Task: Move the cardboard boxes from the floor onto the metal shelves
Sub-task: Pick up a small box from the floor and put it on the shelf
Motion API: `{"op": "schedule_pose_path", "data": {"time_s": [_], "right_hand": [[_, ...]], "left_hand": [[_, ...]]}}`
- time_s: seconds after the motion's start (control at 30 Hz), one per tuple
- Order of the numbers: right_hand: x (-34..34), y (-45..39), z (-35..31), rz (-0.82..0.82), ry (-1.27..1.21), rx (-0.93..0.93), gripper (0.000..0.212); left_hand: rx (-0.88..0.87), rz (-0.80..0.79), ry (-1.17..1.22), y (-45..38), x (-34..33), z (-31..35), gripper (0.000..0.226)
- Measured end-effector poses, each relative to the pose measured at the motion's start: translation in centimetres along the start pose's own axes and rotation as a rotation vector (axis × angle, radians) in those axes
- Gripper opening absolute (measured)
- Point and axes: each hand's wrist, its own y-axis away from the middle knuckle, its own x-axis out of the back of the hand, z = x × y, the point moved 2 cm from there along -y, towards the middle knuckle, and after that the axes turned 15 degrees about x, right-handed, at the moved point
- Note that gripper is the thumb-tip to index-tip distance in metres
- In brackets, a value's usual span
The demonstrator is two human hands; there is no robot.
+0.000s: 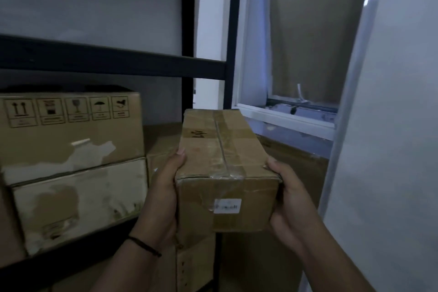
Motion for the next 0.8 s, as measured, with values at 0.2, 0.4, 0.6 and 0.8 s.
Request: {"op": "schedule_pose_path", "data": {"time_s": [0.2,0.4,0.6,0.8], "right_hand": [[-2.6,-5.7,2.3,-0.066,-0.018,-0.022,0.034],[-4.1,-9.5,4.0,-0.155,-0.003,-0.047,0.043],[-3.6,-13.0,5.9,-0.206,-0.041,-0.107,0.037],[-2.8,-16.7,6.9,-0.281,-0.084,-0.170,0.026]], "left_hand": [[-0.111,0.053,-0.086,-4.1,2.4,3.2,0.035],[-0.156,0.104,-0.124,-6.1,3.9,4.5,0.034],[-0.158,0.237,-0.223,-8.1,5.1,4.6,0.072],[-0.243,0.369,-0.318,-10.3,4.5,4.4,0.089]]}}
